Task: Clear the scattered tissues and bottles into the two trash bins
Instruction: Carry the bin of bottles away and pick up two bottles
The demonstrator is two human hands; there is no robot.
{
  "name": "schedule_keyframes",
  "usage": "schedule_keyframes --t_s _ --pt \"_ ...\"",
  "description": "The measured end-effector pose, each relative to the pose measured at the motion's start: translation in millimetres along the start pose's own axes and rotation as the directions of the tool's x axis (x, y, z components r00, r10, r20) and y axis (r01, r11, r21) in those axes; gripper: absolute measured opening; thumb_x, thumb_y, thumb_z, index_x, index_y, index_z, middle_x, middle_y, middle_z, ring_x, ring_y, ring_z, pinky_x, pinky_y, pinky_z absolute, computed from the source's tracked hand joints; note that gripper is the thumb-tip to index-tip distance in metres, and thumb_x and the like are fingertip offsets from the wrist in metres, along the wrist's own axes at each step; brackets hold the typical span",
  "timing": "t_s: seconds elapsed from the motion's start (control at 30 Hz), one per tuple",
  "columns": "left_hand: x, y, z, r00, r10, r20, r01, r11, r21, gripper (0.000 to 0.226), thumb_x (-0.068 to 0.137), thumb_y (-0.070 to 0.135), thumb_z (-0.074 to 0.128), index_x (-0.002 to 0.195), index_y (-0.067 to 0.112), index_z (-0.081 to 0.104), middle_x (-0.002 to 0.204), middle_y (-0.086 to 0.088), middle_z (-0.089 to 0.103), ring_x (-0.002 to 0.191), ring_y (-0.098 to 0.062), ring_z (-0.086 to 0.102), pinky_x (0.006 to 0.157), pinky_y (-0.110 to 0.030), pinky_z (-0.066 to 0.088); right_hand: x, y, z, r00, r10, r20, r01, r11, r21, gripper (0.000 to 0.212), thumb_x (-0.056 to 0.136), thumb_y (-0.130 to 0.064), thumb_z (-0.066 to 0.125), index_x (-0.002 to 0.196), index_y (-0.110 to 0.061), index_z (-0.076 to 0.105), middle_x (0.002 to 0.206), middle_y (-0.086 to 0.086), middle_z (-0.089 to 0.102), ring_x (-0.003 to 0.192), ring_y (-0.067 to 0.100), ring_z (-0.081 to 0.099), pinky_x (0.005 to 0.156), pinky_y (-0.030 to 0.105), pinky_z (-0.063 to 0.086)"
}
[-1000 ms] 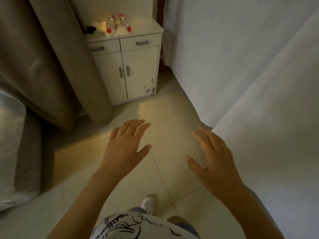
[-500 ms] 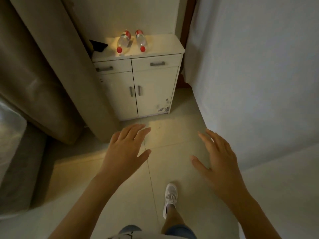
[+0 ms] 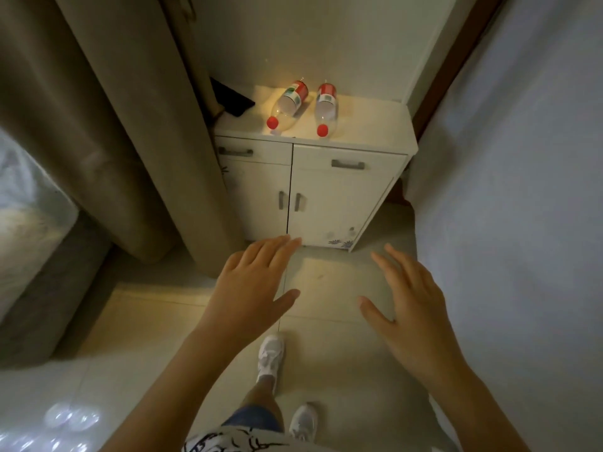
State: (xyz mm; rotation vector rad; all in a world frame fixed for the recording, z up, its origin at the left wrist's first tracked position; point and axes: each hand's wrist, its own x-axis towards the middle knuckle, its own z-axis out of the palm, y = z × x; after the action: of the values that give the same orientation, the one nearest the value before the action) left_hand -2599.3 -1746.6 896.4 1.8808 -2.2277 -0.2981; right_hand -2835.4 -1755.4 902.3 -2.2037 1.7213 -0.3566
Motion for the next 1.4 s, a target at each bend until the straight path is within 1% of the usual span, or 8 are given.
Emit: schedule_keyframes --t_s 0.17,0.33,0.5,0.63,0.8,0.93,1.23,1.4 --pt "84.1 -34.7 9.1 0.999 -0.054 0.0 0.054 0.998 -0.014 0.078 0.086 0.052 0.058 0.149 0.028 0.02 0.153 0.006 0.03 0.139 -0.017 0.03 0.11 -0.034 0.023 94.6 6.5 6.3 0.999 -0.04 0.011 0.04 0.999 0.021 0.064 0.084 -0.054 0.048 0.143 -0.031 0.034 0.152 -0.004 0.03 0.138 0.019 0.028 0.104 0.034 0.024" --pt "183.5 -68.0 8.7 1.0 -0.014 0.023 0.014 1.0 -0.007 0.075 0.085 0.049 0.06 0.148 0.027 0.025 0.152 0.003 0.032 0.139 -0.019 0.032 0.11 -0.034 0.022 189.9 10.9 6.2 0.999 -0.045 -0.018 0.046 0.997 0.063 0.065 0.081 -0.051 0.052 0.14 -0.028 0.038 0.148 0.002 0.037 0.135 0.024 0.036 0.102 0.051 0.039" --pt "274.3 -100.1 -0.2 0.998 0.046 0.04 -0.046 0.999 0.002 0.07 0.09 0.048 0.053 0.149 0.028 0.021 0.155 0.005 0.025 0.142 -0.017 0.024 0.114 -0.036 0.018 275.3 11.0 3.2 0.992 -0.068 -0.104 0.077 0.993 0.086 0.065 0.079 -0.05 0.058 0.137 -0.026 0.041 0.143 0.004 0.042 0.132 0.025 0.037 0.098 0.051 0.044" --pt "334.8 -126.2 0.5 1.0 0.006 0.023 -0.006 1.0 0.01 0.067 0.091 0.047 0.052 0.148 0.029 0.022 0.155 0.003 0.027 0.142 -0.02 0.025 0.114 -0.041 0.022 334.9 17.8 6.9 0.992 -0.106 -0.072 0.108 0.994 0.017 0.064 0.081 -0.05 0.059 0.137 -0.024 0.042 0.146 0.005 0.04 0.134 0.026 0.035 0.102 0.045 0.034" --pt "408.4 -153.6 15.2 0.995 0.079 0.052 -0.09 0.965 0.248 0.07 0.089 0.016 0.062 0.147 0.028 0.024 0.153 -0.002 0.03 0.14 -0.024 0.028 0.111 -0.041 0.028 415.6 40.0 18.2 0.982 -0.191 -0.01 0.19 0.979 -0.07 0.067 0.078 -0.043 0.07 0.136 -0.02 0.048 0.144 0.011 0.044 0.129 0.034 0.043 0.098 0.05 0.039" --pt "461.2 -175.1 24.3 0.973 0.169 0.155 -0.215 0.908 0.36 0.083 0.08 0.011 0.073 0.146 0.028 0.027 0.15 -0.005 0.035 0.136 -0.027 0.034 0.107 -0.041 0.037 480.4 61.7 29.9 0.958 -0.278 0.072 0.284 0.954 -0.092 0.072 0.073 -0.034 0.079 0.136 -0.018 0.048 0.144 0.01 0.044 0.128 0.032 0.045 0.1 0.049 0.04" --pt "554.6 -215.0 38.7 0.908 0.176 0.381 -0.359 0.796 0.488 0.089 0.08 0.027 0.074 0.149 0.03 0.018 0.159 -0.002 0.015 0.144 -0.026 0.018 0.114 -0.04 0.024 599.5 111.8 53.5 0.824 -0.461 0.329 0.528 0.835 -0.153 0.083 0.064 -0.006 0.082 0.137 -0.022 0.046 0.15 0.007 0.036 0.14 0.031 0.029 0.107 0.053 0.031" --pt "597.2 -221.5 43.8 0.91 0.214 0.354 -0.371 0.802 0.468 0.083 0.079 0.019 0.075 0.147 0.024 0.027 0.152 -0.006 0.031 0.136 -0.031 0.033 0.109 -0.042 0.035 646.2 127.0 70.5 0.697 -0.576 0.428 0.686 0.708 -0.164 0.093 0.048 -0.007 0.087 0.133 -0.021 0.051 0.146 0.011 0.043 0.134 0.038 0.038 0.1 0.061 0.036"
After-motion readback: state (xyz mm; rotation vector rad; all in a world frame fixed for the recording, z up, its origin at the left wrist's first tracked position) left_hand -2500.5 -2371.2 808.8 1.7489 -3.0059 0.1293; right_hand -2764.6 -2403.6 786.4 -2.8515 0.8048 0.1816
